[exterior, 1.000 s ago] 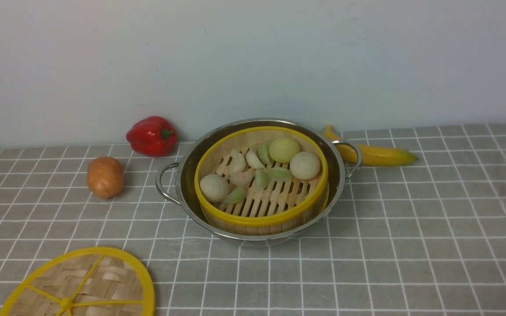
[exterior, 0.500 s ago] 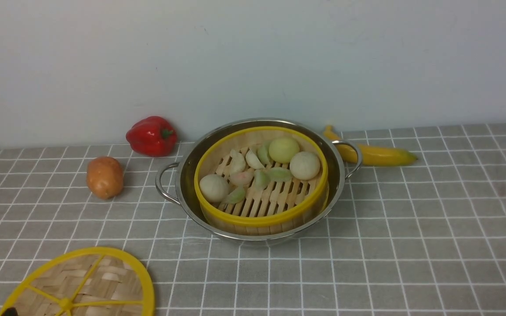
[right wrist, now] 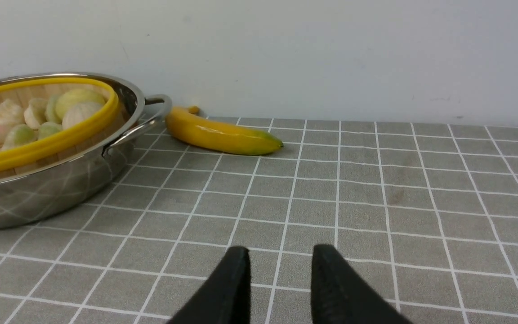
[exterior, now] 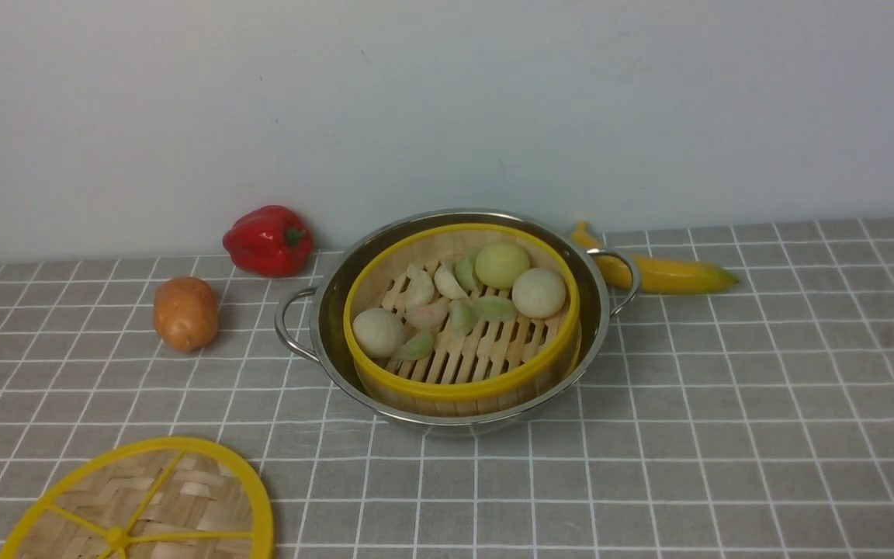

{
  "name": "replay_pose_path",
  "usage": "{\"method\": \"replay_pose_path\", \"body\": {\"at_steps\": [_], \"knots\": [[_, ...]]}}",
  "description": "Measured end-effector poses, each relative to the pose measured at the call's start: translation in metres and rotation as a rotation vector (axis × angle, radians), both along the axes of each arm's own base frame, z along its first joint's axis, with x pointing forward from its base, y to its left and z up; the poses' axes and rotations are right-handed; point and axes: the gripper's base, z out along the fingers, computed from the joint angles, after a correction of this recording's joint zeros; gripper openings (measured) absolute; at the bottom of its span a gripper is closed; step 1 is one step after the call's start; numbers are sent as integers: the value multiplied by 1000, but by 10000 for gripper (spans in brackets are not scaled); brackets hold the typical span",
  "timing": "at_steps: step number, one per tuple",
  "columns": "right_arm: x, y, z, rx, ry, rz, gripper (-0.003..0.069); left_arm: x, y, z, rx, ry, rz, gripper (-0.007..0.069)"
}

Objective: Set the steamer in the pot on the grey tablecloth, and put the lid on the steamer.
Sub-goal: 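Grasp the bamboo steamer lid lying on the table by its centre knob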

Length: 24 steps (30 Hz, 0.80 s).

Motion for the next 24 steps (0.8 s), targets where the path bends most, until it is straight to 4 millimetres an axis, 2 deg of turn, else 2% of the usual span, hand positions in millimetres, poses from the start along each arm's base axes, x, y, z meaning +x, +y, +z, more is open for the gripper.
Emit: {"method": "replay_pose_path", "body": {"at_steps": [3,5,6,7,8,12,13,17,19,21,22,24], "knots": [[0,0,0,0,0,0,235,-2,-3,38,59,103,-38,242],[0,0,0,0,-1,0,237,-1,-4,49,93,154,-50,242],[0,0,0,0,-1,0,238,0,-4,63,157,248,-67,242],[0,0,0,0,-1,0,239,3,-4,65,180,290,-70,242],[0,0,0,0,-1,0,239,7,-3,75,256,430,-90,242],[0,0,0,0,-1,0,240,19,3,83,417,700,-115,242],[0,0,0,0,-1,0,240,33,7,81,496,836,-141,242],[0,0,0,-3,-1,0,240,59,8,72,521,999,-200,242],[0,0,0,-3,-1,0,240,85,8,58,514,1118,-248,242],[0,0,0,-3,-1,0,240,97,8,50,513,1163,-265,242],[0,0,0,-3,-1,0,240,114,9,38,509,1208,-281,242],[0,0,0,-3,-1,0,240,132,9,22,501,1269,-301,242]]}}
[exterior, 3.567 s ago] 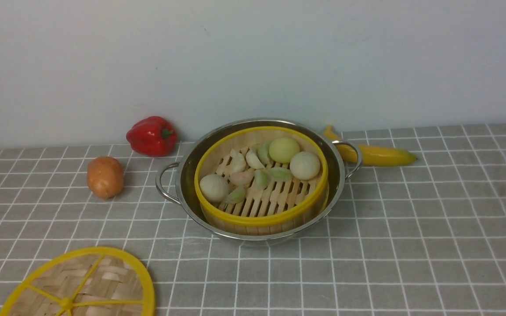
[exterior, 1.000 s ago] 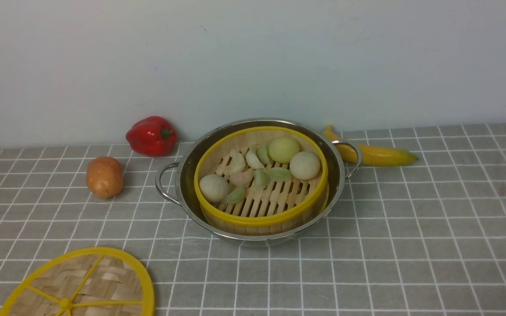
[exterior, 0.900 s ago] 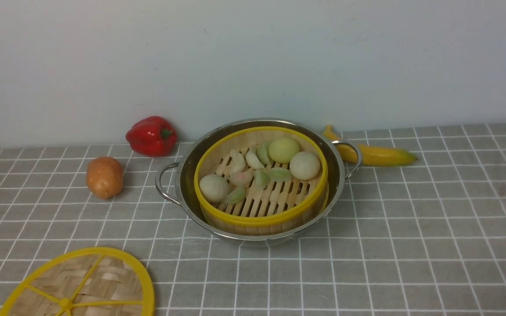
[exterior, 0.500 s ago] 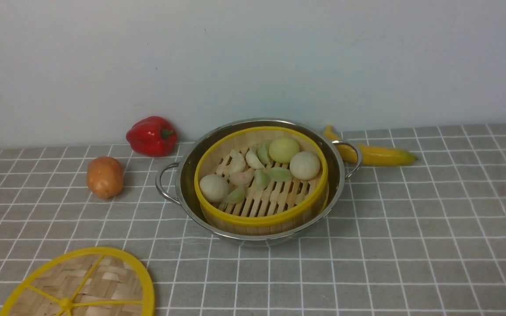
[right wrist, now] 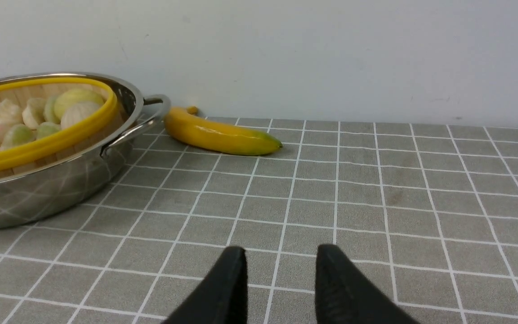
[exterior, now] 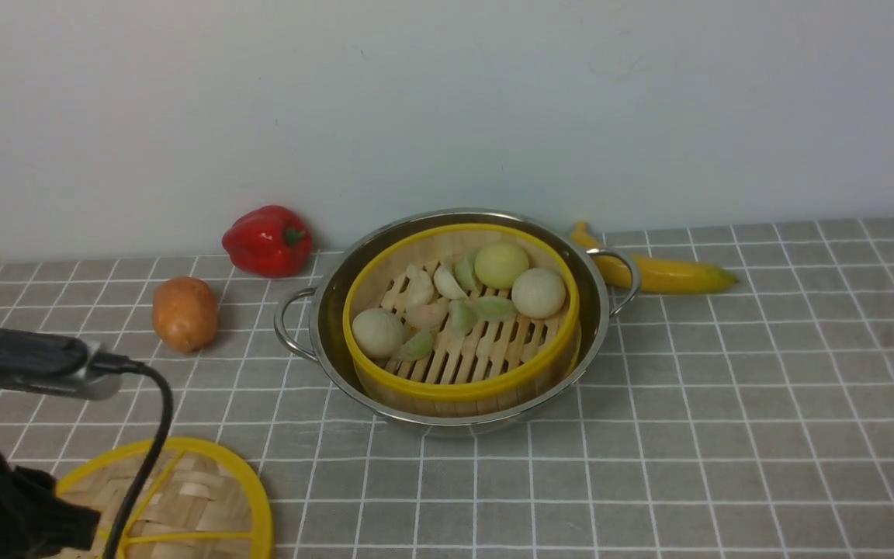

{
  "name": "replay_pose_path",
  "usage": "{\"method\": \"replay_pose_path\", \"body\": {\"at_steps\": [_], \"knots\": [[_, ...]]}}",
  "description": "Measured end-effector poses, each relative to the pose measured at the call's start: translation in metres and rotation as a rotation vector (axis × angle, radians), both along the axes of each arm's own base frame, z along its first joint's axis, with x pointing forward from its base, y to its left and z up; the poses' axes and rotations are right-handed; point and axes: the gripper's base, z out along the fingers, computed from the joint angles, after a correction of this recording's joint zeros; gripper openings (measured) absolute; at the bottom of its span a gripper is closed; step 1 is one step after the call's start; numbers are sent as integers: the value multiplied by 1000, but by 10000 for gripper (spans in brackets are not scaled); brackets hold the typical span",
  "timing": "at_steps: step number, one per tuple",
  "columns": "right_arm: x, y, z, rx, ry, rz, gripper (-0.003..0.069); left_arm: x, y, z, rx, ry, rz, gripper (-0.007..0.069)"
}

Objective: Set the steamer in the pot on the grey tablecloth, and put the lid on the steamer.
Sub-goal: 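Grasp the bamboo steamer lid lying on the table by its centre knob, then place the yellow bamboo steamer lid onto the steamer in the pot with the left gripper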

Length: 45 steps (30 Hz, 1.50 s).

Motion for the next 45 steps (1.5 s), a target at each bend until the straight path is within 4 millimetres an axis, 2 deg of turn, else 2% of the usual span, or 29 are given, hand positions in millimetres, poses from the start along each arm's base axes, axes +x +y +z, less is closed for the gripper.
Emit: {"method": "replay_pose_path", "body": {"at_steps": [7,13,22,25,28,32,37,39,40,41,43,44,45], "knots": [[0,0,0,3,0,0,240,40,2,-44,15,109,-7,242],[0,0,0,3,0,0,240,57,2,-68,8,127,0,244],[0,0,0,3,0,0,240,65,2,-87,-9,173,69,242],[0,0,0,3,0,0,240,65,2,-90,-18,203,115,213],[0,0,0,3,0,0,240,65,3,-90,-16,207,127,116],[0,0,0,3,0,0,240,65,3,-89,-17,206,130,117],[0,0,0,3,0,0,240,71,3,-76,-12,178,102,117],[0,0,0,3,0,0,240,85,3,-44,1,93,35,117],[0,0,0,3,0,0,240,90,3,-31,6,60,-2,117],[0,0,0,3,0,0,240,91,3,-29,7,55,-2,117],[0,0,0,3,0,0,240,105,1,7,20,-22,-110,117],[0,0,0,3,0,0,240,106,1,9,20,-27,-118,117],[0,0,0,3,0,0,240,112,-1,26,20,-61,-174,117]]}}
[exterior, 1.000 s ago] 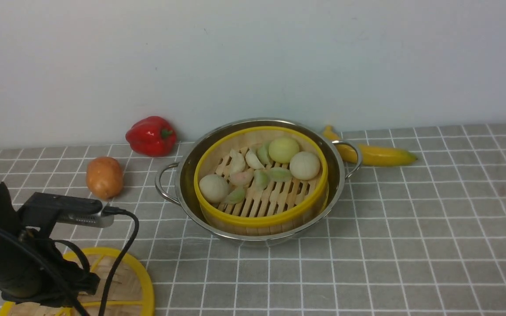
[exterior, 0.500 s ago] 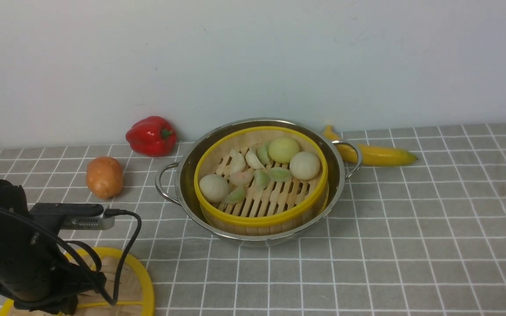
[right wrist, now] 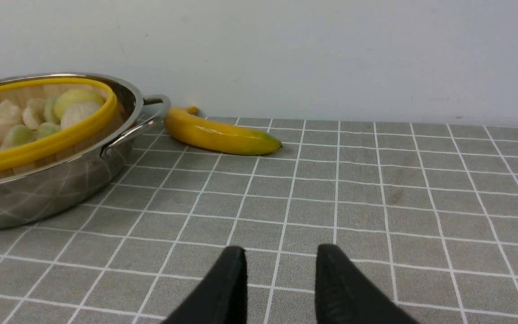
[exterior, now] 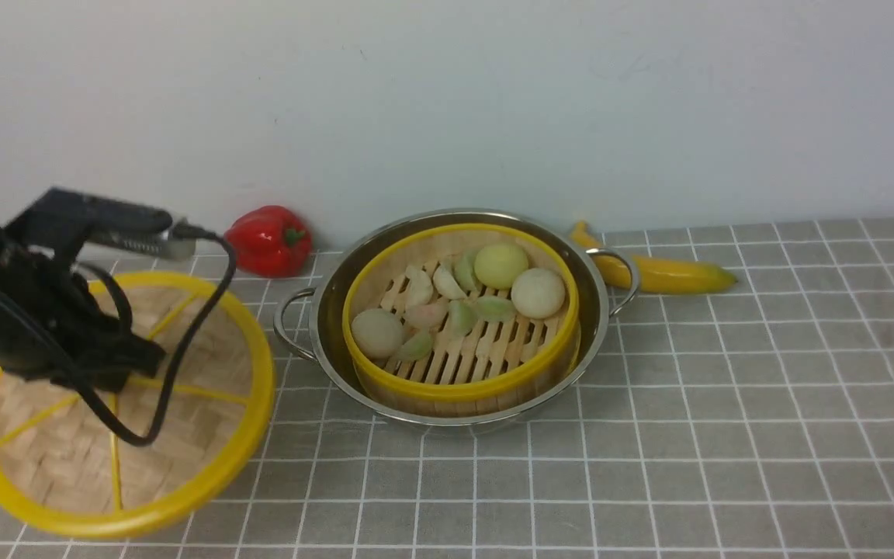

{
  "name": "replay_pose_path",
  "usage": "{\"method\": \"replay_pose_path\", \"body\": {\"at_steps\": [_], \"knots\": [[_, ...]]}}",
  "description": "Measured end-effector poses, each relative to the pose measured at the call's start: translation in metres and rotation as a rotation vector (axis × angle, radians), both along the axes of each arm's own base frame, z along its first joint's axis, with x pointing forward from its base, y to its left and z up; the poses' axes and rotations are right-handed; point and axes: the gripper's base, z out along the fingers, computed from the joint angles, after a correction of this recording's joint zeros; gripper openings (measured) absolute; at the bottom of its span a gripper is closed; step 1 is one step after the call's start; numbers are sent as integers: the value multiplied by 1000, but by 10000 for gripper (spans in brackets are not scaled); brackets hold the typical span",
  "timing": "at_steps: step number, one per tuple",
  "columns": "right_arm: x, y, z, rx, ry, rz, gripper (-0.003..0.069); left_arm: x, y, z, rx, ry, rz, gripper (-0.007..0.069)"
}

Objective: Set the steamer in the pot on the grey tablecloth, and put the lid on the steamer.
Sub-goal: 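Place the yellow bamboo steamer lid onto the steamer in the pot with the left gripper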

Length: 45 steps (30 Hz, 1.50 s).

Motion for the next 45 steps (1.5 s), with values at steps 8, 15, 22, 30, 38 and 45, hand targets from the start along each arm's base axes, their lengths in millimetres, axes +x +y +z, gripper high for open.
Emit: {"method": "replay_pose_path", "body": {"at_steps": [8,15,22,30,38,45], "knots": [[0,0,0,0,0,0,240,29,-19,76,-68,-201,-326,117],[0,0,0,0,0,0,240,68,-70,63,-98,-171,-685,117],[0,0,0,0,0,0,240,99,-144,39,13,-181,-950,117],[0,0,0,0,0,0,240,125,-182,-4,94,-138,-1022,117],[0,0,0,0,0,0,240,133,-194,-22,94,-127,-1019,117],[0,0,0,0,0,0,240,135,-191,-1,142,-158,-972,117]]}}
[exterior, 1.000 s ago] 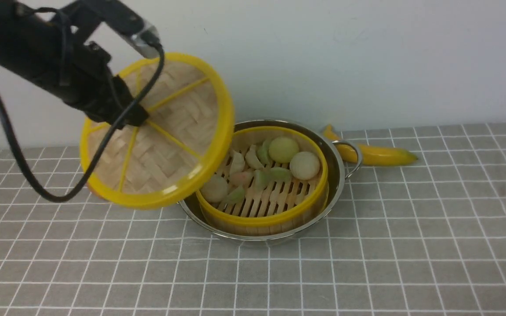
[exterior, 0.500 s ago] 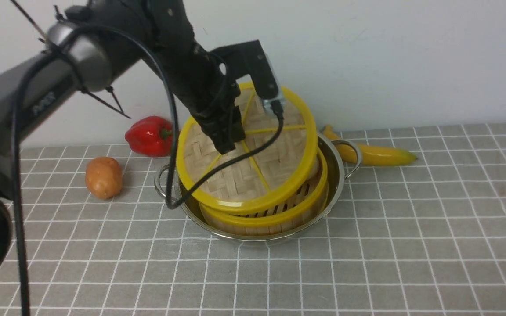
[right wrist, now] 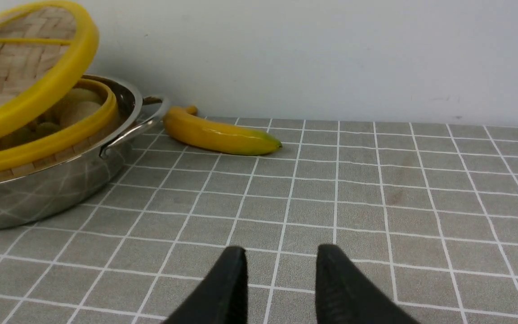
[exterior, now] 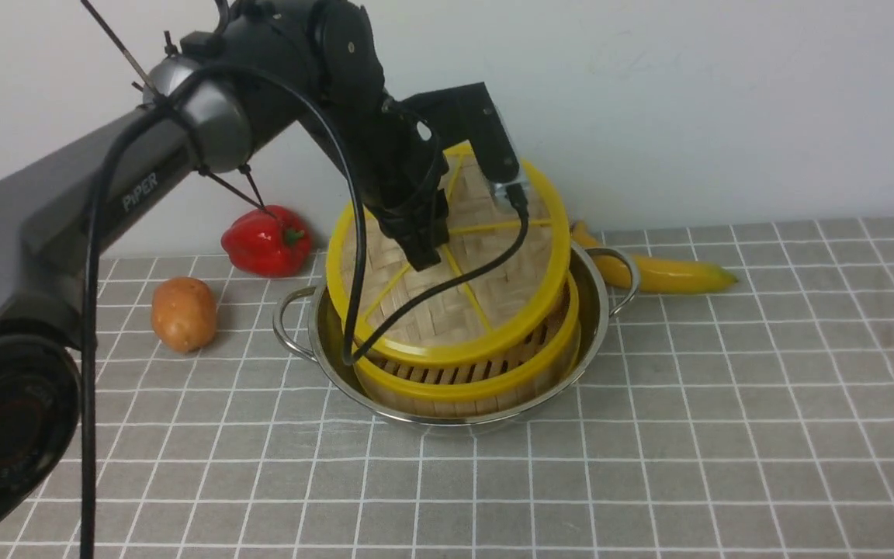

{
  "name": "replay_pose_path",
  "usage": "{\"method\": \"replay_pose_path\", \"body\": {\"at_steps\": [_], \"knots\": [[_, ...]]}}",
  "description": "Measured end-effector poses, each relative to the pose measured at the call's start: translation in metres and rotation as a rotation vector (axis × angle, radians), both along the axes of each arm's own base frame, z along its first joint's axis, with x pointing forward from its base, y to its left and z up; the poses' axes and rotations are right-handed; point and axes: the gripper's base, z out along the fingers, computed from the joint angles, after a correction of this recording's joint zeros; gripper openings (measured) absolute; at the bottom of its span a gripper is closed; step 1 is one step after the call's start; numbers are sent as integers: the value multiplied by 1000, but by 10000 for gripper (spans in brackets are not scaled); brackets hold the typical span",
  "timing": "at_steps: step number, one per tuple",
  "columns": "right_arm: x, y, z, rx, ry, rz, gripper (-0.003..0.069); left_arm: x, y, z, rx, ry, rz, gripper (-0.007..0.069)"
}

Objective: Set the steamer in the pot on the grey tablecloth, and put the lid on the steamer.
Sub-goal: 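Place the yellow bamboo steamer lid onto the steamer in the pot with the left gripper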

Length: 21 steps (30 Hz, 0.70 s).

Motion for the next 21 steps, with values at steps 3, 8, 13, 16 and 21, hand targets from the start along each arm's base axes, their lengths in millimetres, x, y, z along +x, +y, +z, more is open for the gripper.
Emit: {"method": "replay_pose_path", "body": {"at_steps": [3,8,13,16,21], "knots": [[0,0,0,0,0,0,240,-4,2,20,-4,5,15,117],[0,0,0,0,0,0,240,-8,2,34,-13,16,33,117],[0,0,0,0,0,0,240,-8,3,33,-19,31,71,117],[0,0,0,0,0,0,240,-8,5,33,-12,36,104,117],[0,0,0,0,0,0,240,-16,10,25,13,75,138,117]]}}
